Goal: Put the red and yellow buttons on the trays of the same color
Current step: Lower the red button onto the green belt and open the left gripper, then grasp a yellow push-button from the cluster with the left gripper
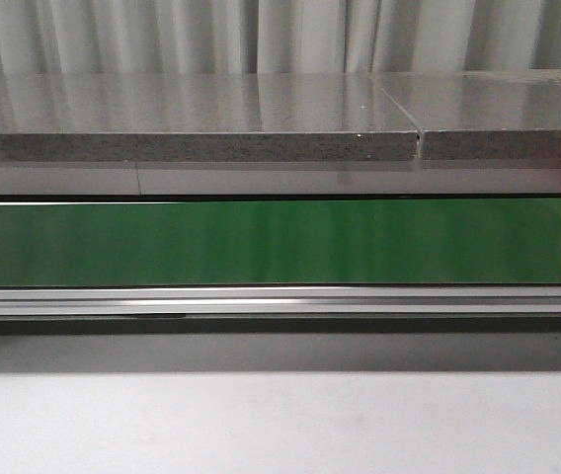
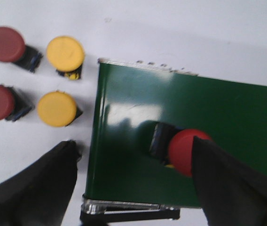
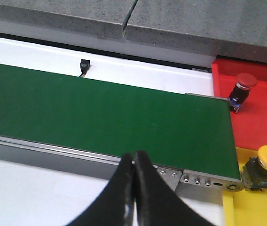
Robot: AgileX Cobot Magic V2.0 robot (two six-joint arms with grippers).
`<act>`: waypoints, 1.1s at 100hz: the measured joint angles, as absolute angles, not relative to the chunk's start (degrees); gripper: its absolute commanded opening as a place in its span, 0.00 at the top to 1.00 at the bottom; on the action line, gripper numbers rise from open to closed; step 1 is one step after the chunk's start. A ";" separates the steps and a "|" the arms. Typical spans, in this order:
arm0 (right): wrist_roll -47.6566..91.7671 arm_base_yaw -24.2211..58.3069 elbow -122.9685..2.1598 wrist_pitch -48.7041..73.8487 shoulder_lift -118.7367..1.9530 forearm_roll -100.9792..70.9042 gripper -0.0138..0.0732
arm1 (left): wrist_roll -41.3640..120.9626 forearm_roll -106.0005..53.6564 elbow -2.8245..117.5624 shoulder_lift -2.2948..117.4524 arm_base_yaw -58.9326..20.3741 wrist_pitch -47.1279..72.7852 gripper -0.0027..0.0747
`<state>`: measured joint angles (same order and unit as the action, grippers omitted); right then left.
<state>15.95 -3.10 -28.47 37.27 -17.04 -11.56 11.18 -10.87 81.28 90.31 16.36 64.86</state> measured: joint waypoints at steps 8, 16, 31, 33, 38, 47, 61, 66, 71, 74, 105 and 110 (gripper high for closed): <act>15.95 -3.10 -28.47 37.27 -17.04 -11.56 0.92 | 10.14 -9.75 76.58 89.66 18.04 63.27 0.33; 15.95 -3.10 -28.47 37.27 -17.04 -11.56 0.92 | 7.88 -8.09 72.29 89.56 19.53 61.75 0.33; 15.95 -3.10 -28.47 37.27 -17.04 -11.56 0.92 | 2.77 -5.68 68.01 89.70 21.47 59.09 0.33; 15.95 -3.10 -28.47 37.27 -17.04 -11.56 0.92 | 1.99 -5.37 67.72 89.84 21.64 58.96 0.33; 15.95 -3.10 -28.47 37.27 -17.04 -11.56 0.92 | 0.00 -4.37 67.62 90.33 21.75 58.54 0.33; 15.95 -3.10 -28.47 37.27 -17.04 -11.56 0.92 | -2.85 -2.78 67.62 91.95 22.00 58.21 0.33; 15.95 -3.10 -28.47 37.27 -17.04 -11.56 0.92 | -4.85 -2.23 67.62 94.86 22.00 57.23 0.33; 15.95 -3.10 -28.47 37.27 -17.04 -11.56 0.92 | -5.69 -2.23 67.62 95.57 22.00 56.57 0.33; 15.95 -3.10 -28.47 37.27 -17.04 -11.56 0.92 | -6.69 -2.23 67.62 96.14 22.00 56.01 0.33; 15.95 -3.10 -28.47 37.27 -17.04 -11.56 0.92 | -7.10 -2.23 67.62 96.26 22.00 55.65 0.33; 15.95 -3.10 -28.47 37.27 -17.04 -11.56 0.92 | -9.96 -2.23 67.62 99.23 22.00 54.79 0.33; 15.95 -3.10 -28.47 37.27 -17.04 -11.56 0.92 | -10.20 -2.23 67.62 99.89 22.00 54.68 0.33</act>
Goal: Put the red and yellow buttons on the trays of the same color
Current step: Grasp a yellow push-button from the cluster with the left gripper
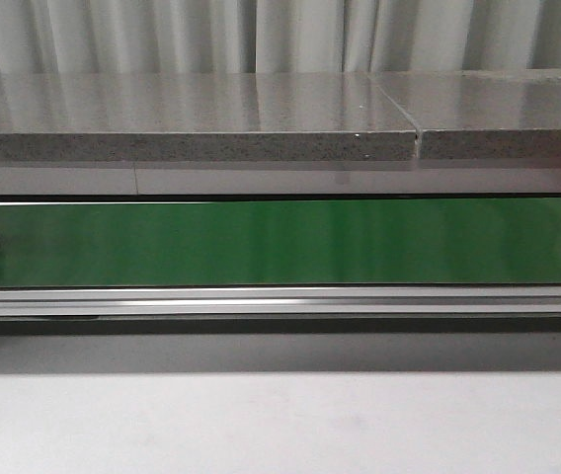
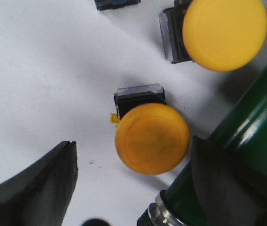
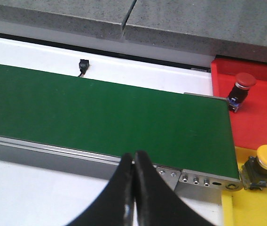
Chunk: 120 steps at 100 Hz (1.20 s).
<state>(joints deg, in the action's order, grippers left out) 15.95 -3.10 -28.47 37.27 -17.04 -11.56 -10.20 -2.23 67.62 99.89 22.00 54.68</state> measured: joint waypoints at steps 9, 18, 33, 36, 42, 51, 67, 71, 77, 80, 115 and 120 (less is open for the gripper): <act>15.95 -3.10 -28.47 37.27 -17.04 -11.56 0.92 | -10.32 -2.11 67.62 100.37 22.00 53.69 0.37; 15.95 -3.10 -28.47 37.27 -17.04 -11.56 0.92 | -10.32 -2.11 67.62 100.37 22.00 53.15 0.46; 15.95 -3.10 -28.47 37.27 -17.04 -11.56 0.92 | -10.41 -2.11 67.62 100.37 22.00 52.33 0.62; 15.95 -3.10 -28.47 37.27 -17.04 -11.56 0.92 | -10.41 -2.11 67.62 100.37 22.00 52.33 0.66; 15.95 -3.10 -28.47 37.27 -17.04 -11.56 0.92 | -10.41 -2.11 67.62 100.37 22.00 52.33 0.72; 15.95 -3.10 -28.47 37.27 -17.04 -11.56 0.92 | -10.41 -2.00 67.62 100.37 22.00 52.20 0.76; 15.95 -3.10 -28.47 37.27 -17.04 -11.56 0.92 | -10.10 -1.14 67.62 99.99 22.00 52.36 0.77; 15.95 -3.10 -28.47 37.27 -17.04 -11.56 0.92 | -9.55 -0.80 67.62 99.53 22.00 52.63 0.77; 15.95 -3.10 -28.47 37.27 -17.04 -11.56 0.92 | -8.68 0.00 67.62 98.18 22.00 53.20 0.77; 15.95 -3.10 -28.47 37.27 -17.04 -11.56 0.92 | -8.52 0.00 67.62 97.39 22.00 53.66 0.77; 15.95 -3.10 -28.47 37.27 -17.04 -11.56 0.92 | -5.02 3.51 69.37 87.62 22.00 58.72 0.77; 15.95 -3.10 -28.47 37.27 -17.04 -11.56 0.92 | -4.25 2.94 70.84 87.17 21.58 59.84 0.77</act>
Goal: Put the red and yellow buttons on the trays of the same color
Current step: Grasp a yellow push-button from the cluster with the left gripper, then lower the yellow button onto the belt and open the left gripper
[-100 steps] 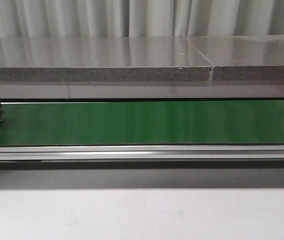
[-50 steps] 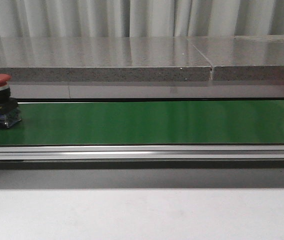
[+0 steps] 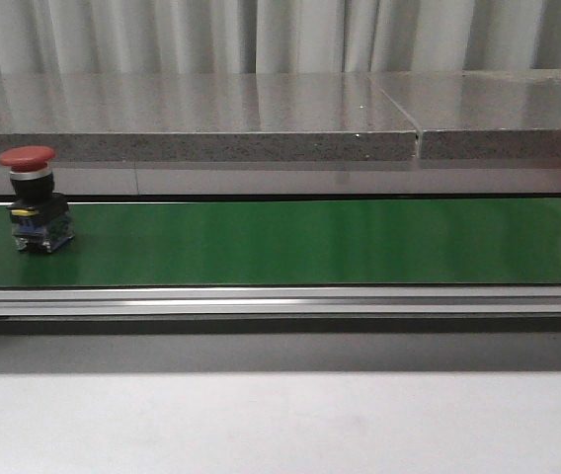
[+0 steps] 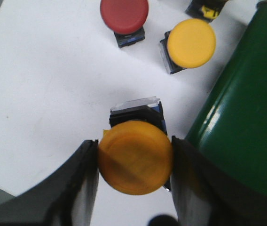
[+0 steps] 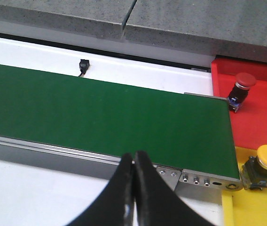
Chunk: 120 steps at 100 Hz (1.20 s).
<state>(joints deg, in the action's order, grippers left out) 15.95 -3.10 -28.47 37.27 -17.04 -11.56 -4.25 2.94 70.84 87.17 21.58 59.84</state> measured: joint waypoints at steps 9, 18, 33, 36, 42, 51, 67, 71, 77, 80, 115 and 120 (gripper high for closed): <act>15.95 -3.10 -28.47 37.27 -17.04 -11.56 0.92 | -3.21 2.83 74.09 86.75 20.10 61.89 0.77; 15.95 -3.10 -28.47 37.27 -17.04 -11.56 0.92 | -2.53 2.63 76.89 86.61 17.95 63.57 0.77; 15.95 -3.10 -28.47 37.27 -17.04 -11.56 0.92 | -0.97 2.38 78.46 86.61 14.57 66.08 0.77; 15.95 -3.10 -28.47 37.27 -17.04 -11.56 0.92 | -0.81 2.38 78.54 86.61 13.93 66.37 0.77; 15.95 -3.10 -28.47 37.27 -17.04 -11.56 0.92 | -0.70 2.38 78.54 86.61 13.09 66.75 0.77; 15.95 -3.10 -28.47 37.27 -17.04 -11.56 0.92 | 0.00 2.38 78.58 86.92 12.23 67.14 0.77; 15.95 -3.10 -28.47 37.27 -17.04 -11.56 0.92 | 0.00 2.20 78.81 89.81 10.58 67.28 0.77; 15.95 -3.10 -28.47 37.27 -17.04 -11.66 0.92 | 0.00 2.26 78.94 90.69 10.23 67.28 0.77; 15.95 -3.10 -28.47 37.27 -17.04 -11.66 0.92 | 0.00 2.16 78.94 91.67 9.89 67.28 0.77; 15.95 -3.10 -28.47 37.27 -17.04 -11.66 0.92 | 0.00 2.17 78.98 92.18 9.89 67.28 0.77; 15.95 -3.10 -28.47 37.27 -17.04 -11.88 0.92 | 1.06 1.66 79.08 94.66 9.61 66.71 0.42; 15.95 -3.10 -28.47 37.27 -17.04 -11.88 0.92 | 1.13 1.56 79.08 94.66 9.61 66.61 0.32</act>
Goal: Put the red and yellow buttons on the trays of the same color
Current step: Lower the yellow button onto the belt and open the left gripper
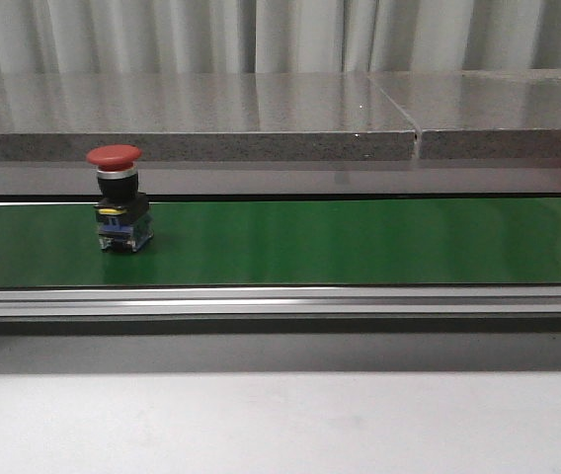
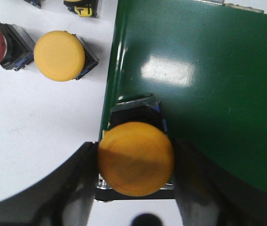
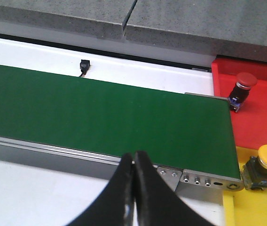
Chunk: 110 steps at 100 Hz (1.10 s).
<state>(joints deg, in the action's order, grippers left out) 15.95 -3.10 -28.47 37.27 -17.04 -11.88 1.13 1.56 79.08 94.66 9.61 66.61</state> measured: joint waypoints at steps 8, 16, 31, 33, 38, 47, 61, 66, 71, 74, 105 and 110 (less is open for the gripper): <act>15.95 -3.10 -28.47 37.27 -17.04 -11.88 0.92 | 1.13 1.36 79.08 94.66 9.61 65.93 0.24; 15.95 -3.10 -28.47 37.27 -17.04 -11.88 0.92 | 1.66 0.56 79.08 94.66 9.61 65.26 0.24; 15.95 -3.10 -28.47 37.27 -17.04 -11.88 0.92 | 5.88 -4.83 79.08 93.36 9.61 62.32 0.29; 15.95 -3.10 -28.47 37.27 -17.04 -11.88 0.92 | 6.70 -5.54 79.08 92.94 9.61 61.81 0.30; 15.95 -3.10 -28.47 37.27 -17.04 -11.88 0.92 | 8.50 -7.93 79.08 91.73 9.36 60.72 0.32; 15.95 -3.10 -28.47 37.27 -17.04 -11.88 0.92 | 10.57 -9.12 79.08 89.13 8.27 59.25 0.39; 15.95 -3.10 -28.47 37.27 -17.04 -11.88 0.92 | 11.84 -9.36 79.08 84.76 5.85 57.87 0.69; 15.95 -3.10 -28.47 37.27 -17.04 -11.88 0.92 | 12.31 -9.36 78.56 82.95 4.68 57.01 0.84; 15.95 -3.10 -28.47 37.27 -17.04 -11.88 0.92 | 12.57 -9.36 77.74 80.97 3.21 56.14 0.97; 15.95 -3.10 -28.47 37.27 -17.04 -11.88 0.92 | 12.67 -9.36 77.10 79.50 2.25 55.50 0.99; 15.95 -3.10 -28.47 37.27 -17.04 -11.88 0.92 | 12.18 -5.80 66.63 64.71 -8.55 49.41 0.99; 15.95 -3.10 -28.47 37.27 -17.04 -11.88 0.92 | 10.57 -4.60 64.76 61.77 -9.85 48.60 0.99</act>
<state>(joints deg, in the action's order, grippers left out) 15.95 -3.10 -28.47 37.27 -17.04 -11.88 10.57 -4.60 64.76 61.77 -9.85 48.60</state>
